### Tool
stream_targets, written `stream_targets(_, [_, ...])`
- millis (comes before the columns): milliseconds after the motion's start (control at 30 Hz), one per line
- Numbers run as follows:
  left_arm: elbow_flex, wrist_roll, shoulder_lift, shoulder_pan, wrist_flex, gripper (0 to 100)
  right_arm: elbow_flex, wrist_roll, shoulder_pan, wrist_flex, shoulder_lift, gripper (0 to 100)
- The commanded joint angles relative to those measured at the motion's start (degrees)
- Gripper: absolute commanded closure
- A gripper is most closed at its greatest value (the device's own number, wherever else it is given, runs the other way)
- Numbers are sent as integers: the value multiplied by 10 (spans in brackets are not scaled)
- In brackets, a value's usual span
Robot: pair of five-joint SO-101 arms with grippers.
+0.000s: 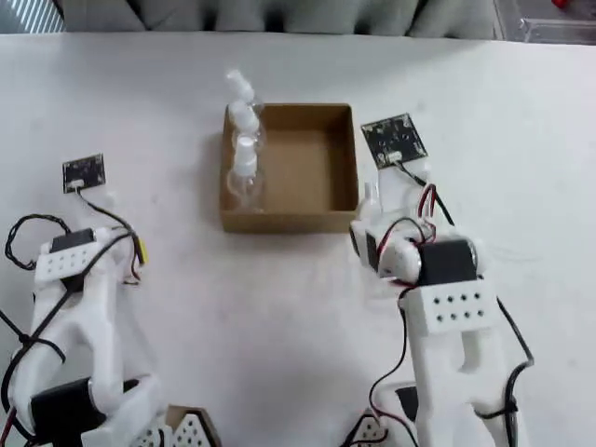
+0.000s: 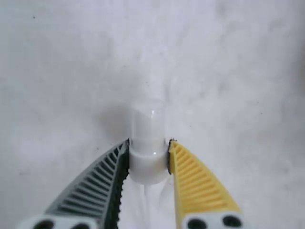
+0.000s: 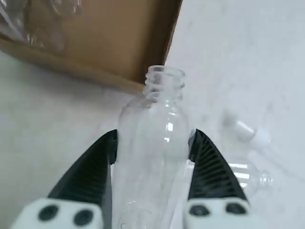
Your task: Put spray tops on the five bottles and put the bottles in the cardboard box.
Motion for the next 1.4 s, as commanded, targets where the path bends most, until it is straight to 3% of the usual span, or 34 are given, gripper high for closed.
stream_targets(0, [-4, 5, -26, -4, -7, 980, 26, -2, -5, -163, -37, 978])
stream_targets(333, [-4, 5, -26, -5, -7, 980, 193, -2, -1, -644, -44, 981])
stream_targets(600, [-4, 5, -26, -5, -7, 980, 211, -4, -5, -890, -12, 981])
stream_targets(800, [-4, 5, -26, -5, -7, 980, 143, -3, 13, -985, 133, 982])
stream_targets(967, [-4, 5, -26, -5, -7, 980, 191, -6, 26, -1058, 167, 982])
stream_targets(1100, [-4, 5, -26, -3, -7, 980, 295, -51, 4, -1098, 117, 982])
stream_targets(1367, [-4, 5, -26, -2, -7, 980, 451, -88, -52, -1039, -82, 982])
